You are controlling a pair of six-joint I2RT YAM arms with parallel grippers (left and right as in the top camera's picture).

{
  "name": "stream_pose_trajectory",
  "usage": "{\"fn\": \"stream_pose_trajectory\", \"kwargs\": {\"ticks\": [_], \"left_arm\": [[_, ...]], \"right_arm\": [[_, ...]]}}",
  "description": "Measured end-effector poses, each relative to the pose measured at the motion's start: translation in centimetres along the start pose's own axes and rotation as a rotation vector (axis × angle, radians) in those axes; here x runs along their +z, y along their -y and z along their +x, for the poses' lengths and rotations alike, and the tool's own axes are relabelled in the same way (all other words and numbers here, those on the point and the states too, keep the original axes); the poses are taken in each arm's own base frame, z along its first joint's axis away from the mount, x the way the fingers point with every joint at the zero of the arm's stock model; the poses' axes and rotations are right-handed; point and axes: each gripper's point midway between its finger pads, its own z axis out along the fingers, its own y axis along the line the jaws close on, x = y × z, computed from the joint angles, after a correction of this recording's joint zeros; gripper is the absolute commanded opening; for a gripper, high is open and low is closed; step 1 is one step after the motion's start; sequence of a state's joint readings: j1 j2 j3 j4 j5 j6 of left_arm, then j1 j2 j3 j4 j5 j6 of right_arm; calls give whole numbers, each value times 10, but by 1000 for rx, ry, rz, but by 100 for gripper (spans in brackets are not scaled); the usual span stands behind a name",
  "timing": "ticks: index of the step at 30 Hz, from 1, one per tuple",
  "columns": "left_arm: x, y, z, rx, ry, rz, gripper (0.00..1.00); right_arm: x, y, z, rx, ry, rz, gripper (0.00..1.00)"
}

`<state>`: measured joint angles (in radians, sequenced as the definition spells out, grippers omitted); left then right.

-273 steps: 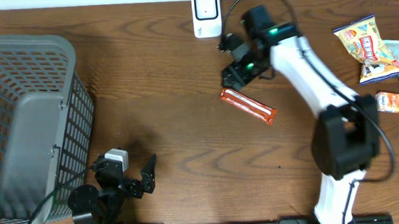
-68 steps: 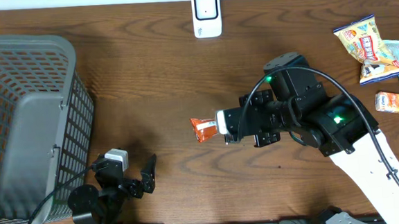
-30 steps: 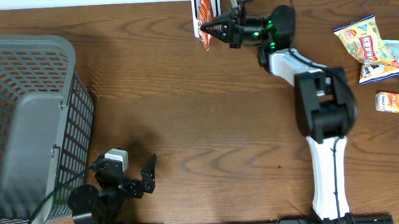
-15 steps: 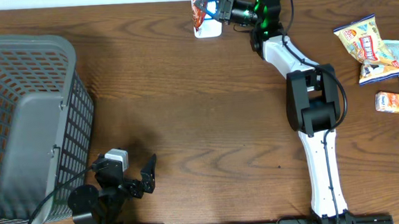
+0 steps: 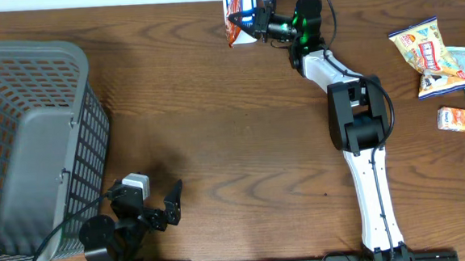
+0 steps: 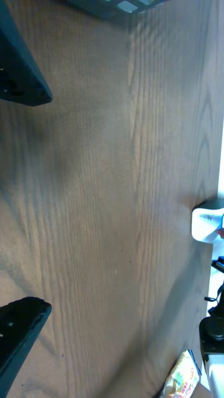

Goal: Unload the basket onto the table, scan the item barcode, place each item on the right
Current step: 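Carry the red snack bar to the right edge and release it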

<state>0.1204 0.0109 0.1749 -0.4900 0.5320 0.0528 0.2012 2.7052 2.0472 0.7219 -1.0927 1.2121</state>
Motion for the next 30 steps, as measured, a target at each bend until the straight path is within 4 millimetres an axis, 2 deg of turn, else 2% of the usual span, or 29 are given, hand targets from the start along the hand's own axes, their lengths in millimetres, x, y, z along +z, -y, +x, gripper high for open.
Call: {"fn": "stream_pose_trajectory", "kwargs": {"ticks": [5, 8, 14, 16, 18, 20, 22, 25, 27, 30], "left_arm": [[0, 0, 0, 0, 0, 0, 98], [0, 0, 0, 0, 0, 0, 98], [0, 0, 0, 0, -1, 0, 98], [0, 0, 0, 0, -1, 0, 98], [0, 0, 0, 0, 0, 0, 98], [0, 0, 0, 0, 0, 0, 98], [0, 0, 0, 0, -1, 0, 98], [0, 0, 0, 0, 0, 0, 98], [0, 0, 0, 0, 0, 0, 98], [0, 0, 0, 0, 0, 0, 98]], "right_arm": [[-9, 1, 1, -63, -31, -7, 2], [-27, 0, -8, -83, -33, -9, 2], [-85, -23, -48, -36, -3, 59, 1], [-110, -30, -59, 11, 15, 122, 2], [-141, -27, -64, 98, 49, 242, 2], [-172, -12, -58, 158, 73, 394, 1], [-202, 12, -43, 178, 67, 558, 1], [-247, 50, -8, 201, -12, 842, 1], [-279, 72, 9, 176, -75, 1048, 1], [-335, 90, 10, 76, -140, 1339, 1]]}}
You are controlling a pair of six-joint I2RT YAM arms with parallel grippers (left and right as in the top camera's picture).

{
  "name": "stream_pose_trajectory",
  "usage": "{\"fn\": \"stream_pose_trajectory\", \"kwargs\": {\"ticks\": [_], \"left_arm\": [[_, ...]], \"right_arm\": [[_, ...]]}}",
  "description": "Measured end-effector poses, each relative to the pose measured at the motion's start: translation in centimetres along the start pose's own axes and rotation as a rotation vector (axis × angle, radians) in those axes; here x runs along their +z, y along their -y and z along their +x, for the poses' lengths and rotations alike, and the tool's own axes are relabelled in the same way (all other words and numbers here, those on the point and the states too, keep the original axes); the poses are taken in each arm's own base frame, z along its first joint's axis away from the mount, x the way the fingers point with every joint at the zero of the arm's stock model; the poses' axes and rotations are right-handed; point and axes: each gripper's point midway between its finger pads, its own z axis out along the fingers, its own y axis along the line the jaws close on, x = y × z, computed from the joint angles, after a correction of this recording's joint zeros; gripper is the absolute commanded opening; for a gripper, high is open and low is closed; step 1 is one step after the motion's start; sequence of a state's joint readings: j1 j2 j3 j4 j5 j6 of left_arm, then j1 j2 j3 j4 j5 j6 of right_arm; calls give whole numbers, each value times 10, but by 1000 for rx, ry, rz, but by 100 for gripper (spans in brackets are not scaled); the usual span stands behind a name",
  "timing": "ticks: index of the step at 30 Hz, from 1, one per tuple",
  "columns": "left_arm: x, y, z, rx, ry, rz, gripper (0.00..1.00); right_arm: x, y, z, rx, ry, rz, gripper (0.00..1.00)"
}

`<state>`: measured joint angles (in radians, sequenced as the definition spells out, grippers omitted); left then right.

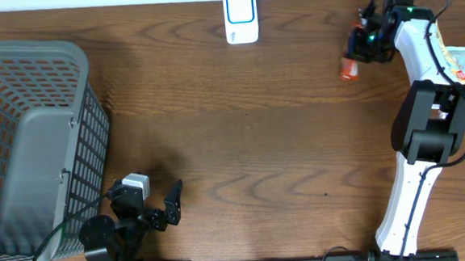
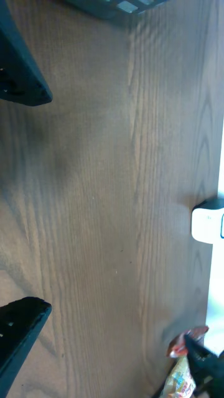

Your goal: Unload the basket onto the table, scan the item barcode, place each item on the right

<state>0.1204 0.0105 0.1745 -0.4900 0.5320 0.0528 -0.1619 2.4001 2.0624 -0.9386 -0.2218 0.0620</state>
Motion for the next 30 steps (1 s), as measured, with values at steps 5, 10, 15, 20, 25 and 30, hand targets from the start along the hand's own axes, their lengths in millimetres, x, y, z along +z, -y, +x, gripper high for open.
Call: {"fn": "stream_pose_trajectory", "kwargs": {"ticks": [5, 10, 15, 20, 25, 30], "left_arm": [[0, 0, 0, 0, 0, 0, 98], [0, 0, 0, 0, 0, 0, 98], [0, 0, 0, 0, 0, 0, 98], [0, 0, 0, 0, 0, 0, 98], [0, 0, 0, 0, 0, 0, 98], [0, 0, 0, 0, 0, 0, 98]], "right_arm": [[-21, 94, -3, -14, 9, 342, 99], [-69, 127, 11, 18, -19, 387, 99], [-171, 80, 3, 34, 132, 303, 99], [-293, 33, 33, 90, 307, 250, 99], [-371, 11, 59, 96, 473, 241, 99], [-405, 4, 94, 91, 509, 271, 99]]}}
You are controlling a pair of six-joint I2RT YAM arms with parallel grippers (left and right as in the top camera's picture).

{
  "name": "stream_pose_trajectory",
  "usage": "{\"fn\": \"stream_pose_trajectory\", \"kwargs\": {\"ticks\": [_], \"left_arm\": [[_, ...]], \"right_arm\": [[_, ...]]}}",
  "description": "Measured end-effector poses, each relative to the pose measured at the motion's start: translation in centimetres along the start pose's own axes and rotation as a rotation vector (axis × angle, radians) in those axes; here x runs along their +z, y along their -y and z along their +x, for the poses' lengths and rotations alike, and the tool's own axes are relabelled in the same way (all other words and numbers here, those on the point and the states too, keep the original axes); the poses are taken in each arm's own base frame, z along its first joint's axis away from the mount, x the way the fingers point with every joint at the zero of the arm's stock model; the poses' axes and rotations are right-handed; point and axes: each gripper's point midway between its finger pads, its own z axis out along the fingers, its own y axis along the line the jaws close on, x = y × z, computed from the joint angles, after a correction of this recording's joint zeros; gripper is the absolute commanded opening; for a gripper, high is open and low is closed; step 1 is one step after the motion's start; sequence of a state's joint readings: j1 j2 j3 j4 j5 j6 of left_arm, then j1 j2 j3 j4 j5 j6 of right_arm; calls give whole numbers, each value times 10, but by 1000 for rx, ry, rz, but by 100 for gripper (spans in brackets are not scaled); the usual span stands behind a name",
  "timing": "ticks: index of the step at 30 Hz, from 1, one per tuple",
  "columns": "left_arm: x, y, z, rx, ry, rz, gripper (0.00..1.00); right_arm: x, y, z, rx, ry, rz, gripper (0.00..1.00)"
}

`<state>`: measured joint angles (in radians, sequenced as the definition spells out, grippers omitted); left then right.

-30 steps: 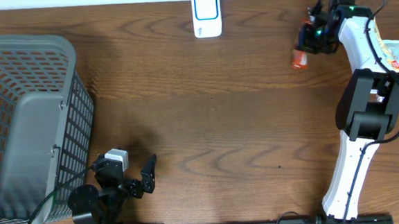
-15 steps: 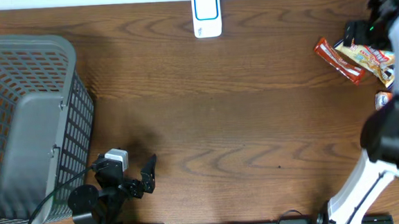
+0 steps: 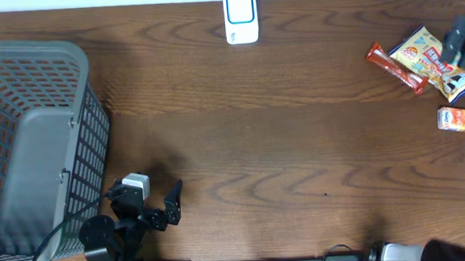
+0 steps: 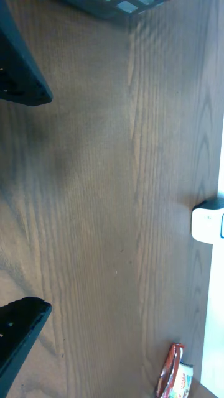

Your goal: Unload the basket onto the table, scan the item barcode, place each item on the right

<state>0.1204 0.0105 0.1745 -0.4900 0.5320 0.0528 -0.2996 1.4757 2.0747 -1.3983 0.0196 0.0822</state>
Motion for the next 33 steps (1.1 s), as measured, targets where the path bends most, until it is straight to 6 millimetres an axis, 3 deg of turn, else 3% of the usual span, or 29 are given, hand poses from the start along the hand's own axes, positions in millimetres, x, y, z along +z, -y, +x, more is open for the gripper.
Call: {"fn": "stream_pose_trajectory", "kwargs": {"ticks": [7, 9, 12, 16, 20, 23, 33], "left_arm": [[0, 0, 0, 0, 0, 0, 98], [0, 0, 0, 0, 0, 0, 98], [0, 0, 0, 0, 0, -1, 98], [0, 0, 0, 0, 0, 0, 98], [0, 0, 0, -1, -1, 0, 98], [0, 0, 0, 0, -1, -1, 98], [0, 0, 0, 0, 0, 0, 98]], "right_arm": [[-79, -6, 9, -136, 229, -33, 99], [-92, -9, 5, -163, 358, -49, 99], [-96, -18, 18, -207, 515, -99, 99], [-76, -43, 51, -276, 684, -216, 99], [-29, -68, 102, -314, 743, -343, 99], [-4, -76, 135, -295, 785, -400, 99], [19, -67, 175, -200, 946, -428, 99]]}}
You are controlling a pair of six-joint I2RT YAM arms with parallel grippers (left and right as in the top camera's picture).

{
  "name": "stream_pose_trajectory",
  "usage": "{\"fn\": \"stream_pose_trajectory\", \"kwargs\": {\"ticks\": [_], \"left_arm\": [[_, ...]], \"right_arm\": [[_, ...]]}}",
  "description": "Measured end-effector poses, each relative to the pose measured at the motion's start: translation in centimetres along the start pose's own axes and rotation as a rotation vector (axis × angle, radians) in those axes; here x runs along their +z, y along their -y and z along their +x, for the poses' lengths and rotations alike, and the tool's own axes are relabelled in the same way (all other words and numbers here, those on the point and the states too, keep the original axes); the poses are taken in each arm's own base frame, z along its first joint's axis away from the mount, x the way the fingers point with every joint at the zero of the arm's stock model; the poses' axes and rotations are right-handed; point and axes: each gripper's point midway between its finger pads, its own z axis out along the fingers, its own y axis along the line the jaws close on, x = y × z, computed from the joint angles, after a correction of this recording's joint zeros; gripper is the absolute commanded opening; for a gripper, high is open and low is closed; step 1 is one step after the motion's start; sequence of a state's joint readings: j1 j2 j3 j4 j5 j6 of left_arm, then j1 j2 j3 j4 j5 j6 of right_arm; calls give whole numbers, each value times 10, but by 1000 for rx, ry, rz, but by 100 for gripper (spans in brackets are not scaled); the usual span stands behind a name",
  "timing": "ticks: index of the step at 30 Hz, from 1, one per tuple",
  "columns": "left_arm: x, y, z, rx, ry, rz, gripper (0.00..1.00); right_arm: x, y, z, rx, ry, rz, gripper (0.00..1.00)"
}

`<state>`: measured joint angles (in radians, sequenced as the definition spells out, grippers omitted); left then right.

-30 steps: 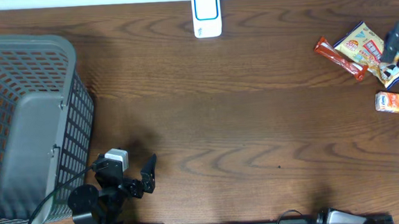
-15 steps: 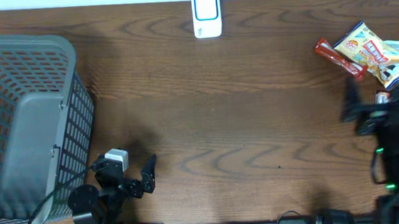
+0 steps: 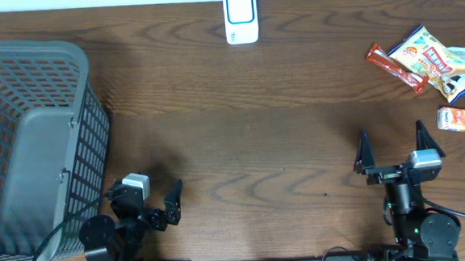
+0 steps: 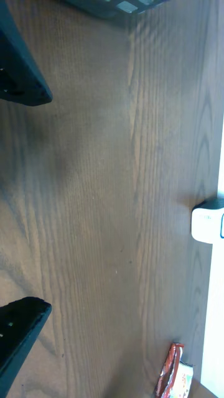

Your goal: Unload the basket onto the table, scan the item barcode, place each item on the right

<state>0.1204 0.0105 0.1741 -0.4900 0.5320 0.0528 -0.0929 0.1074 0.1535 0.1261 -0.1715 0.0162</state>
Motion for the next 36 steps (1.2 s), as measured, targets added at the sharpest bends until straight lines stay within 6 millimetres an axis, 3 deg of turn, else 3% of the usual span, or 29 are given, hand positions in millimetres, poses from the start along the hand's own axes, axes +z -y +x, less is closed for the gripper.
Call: {"fn": "stream_pose_trajectory", "kwargs": {"ticks": [7, 11, 14, 36], "left_arm": [[0, 0, 0, 0, 0, 0, 98], [0, 0, 0, 0, 0, 0, 98], [0, 0, 0, 0, 0, 0, 98], [0, 0, 0, 0, 0, 0, 98]], "right_arm": [[-5, 2, 44, 26, -47, 15, 99], [-8, 7, 81, 49, -176, 53, 99], [-12, 9, 97, 57, -241, 72, 99], [-12, 13, 97, 54, -243, 99, 99]]}}
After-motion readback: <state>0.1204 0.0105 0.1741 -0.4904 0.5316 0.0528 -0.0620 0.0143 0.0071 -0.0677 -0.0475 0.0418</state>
